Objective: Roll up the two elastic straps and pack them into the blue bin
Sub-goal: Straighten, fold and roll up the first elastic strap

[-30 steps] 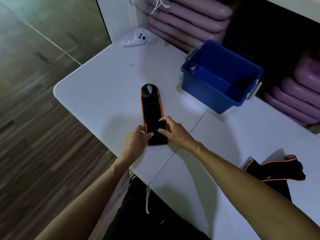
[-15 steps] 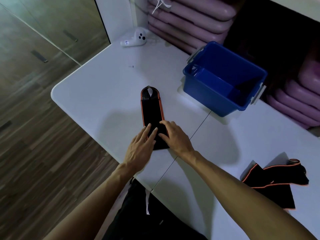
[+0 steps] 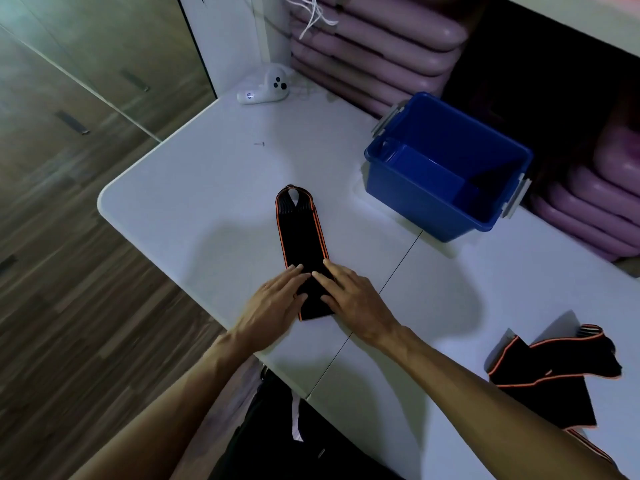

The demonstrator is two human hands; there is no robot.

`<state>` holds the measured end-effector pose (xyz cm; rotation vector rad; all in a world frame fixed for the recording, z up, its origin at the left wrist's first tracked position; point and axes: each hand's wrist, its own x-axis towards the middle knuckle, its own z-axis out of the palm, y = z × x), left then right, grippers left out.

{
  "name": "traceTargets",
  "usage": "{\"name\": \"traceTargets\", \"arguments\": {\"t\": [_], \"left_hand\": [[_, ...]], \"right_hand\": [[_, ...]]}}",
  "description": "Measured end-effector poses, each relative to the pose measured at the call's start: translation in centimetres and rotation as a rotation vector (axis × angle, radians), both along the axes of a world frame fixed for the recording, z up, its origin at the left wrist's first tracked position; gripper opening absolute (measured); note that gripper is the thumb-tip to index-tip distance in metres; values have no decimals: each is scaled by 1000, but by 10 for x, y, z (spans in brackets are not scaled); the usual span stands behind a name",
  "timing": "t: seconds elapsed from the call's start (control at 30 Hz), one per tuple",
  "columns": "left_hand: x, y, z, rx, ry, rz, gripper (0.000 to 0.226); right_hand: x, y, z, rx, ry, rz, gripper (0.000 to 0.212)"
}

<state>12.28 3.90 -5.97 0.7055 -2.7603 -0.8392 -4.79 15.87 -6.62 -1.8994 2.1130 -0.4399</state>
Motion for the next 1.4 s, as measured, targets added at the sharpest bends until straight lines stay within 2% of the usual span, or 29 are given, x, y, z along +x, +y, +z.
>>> {"name": "traceTargets", "arguments": {"t": [0.1,0.2,0.27,0.3,0.37,0.43,0.57,0.63,0.77,0.93,1.1,1.23,1.4], "left_hand": [[-13,-32,0,-55,43,-27,40],[-31,-56,3,-182,-193,-299,64],[-43,-69,8,-258,-333,-434,73],[-48,-76,11,-306,-375,-478,75],[-58,-86,16,-410,-431,-545,81],[-68,-91,20,-473,-505,-611,87],[-83,-92,30,-585,-690,-749,104],[-90,-96,33,-618,-664,-778,98],[-102,-105,40,-599,-528,-821,70],[-101,-109,36,-621,-600,-865,89],[-99,-110,37,-635,-538,-867,76],[-100,-112,33,-606,-524,-861,77],[-85,-108,32,-695,-551,-745,78]], "right_hand": [[6,-1,1,-4,-42,2,48],[12,0,6,-6,-75,12,56],[14,2,9,-9,-117,-4,50],[15,4,10,13,-151,-10,53],[16,8,11,99,-188,6,72],[18,9,10,134,-160,19,83],[24,9,7,109,-100,9,81],[25,9,6,110,-102,-7,79],[27,8,5,81,-62,-18,69],[27,11,2,26,-67,-7,57],[29,17,-2,-8,-63,14,55],[27,16,-3,1,-73,-2,58],[22,16,-2,4,5,13,60]]}}
